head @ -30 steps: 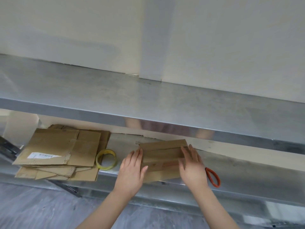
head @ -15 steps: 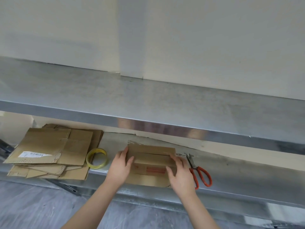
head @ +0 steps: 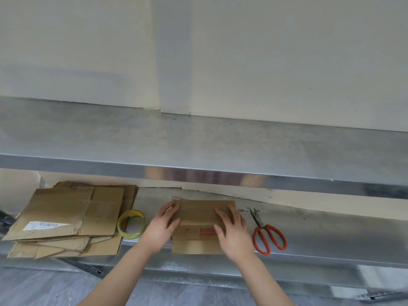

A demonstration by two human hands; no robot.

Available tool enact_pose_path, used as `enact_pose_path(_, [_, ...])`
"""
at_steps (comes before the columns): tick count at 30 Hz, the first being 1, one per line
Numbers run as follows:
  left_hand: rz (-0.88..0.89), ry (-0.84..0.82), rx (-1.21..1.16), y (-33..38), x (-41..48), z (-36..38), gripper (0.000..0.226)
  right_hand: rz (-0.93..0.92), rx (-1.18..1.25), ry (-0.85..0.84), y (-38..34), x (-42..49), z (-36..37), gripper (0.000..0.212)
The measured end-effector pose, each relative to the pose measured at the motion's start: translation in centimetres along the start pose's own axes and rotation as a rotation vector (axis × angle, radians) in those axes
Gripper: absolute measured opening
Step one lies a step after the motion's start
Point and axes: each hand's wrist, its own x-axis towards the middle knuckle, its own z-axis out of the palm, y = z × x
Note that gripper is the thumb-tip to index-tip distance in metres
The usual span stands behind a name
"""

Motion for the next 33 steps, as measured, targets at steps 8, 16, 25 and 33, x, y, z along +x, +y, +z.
enact_pose_path(8, [0.06,-0.202,-0.05,-0.6,2.6,-2.6,0.053,0.015,0.119,0.472,-2.1,-4.3,1.7,0.037])
enact_pose_path(16, [0.051,-0.065,-0.141,-0.7,1.2,-1.0,0.052,0.112,0.506,0.041,-5.0,-5.1,3.7,0.093])
enact_pose_path(25, [0.096,-0.204,-0.295,-1.4,-2.6,0.1,0.071,0.017,0.567,0.008,-4.1,-3.0,1.8,0.126])
enact_pose_path(33, [0.125,-0.013,-0.232,1.6,-3.1,3.7,0.065,-0.059,0.561,0.082,-1.0,-3.8,0.9,0.069])
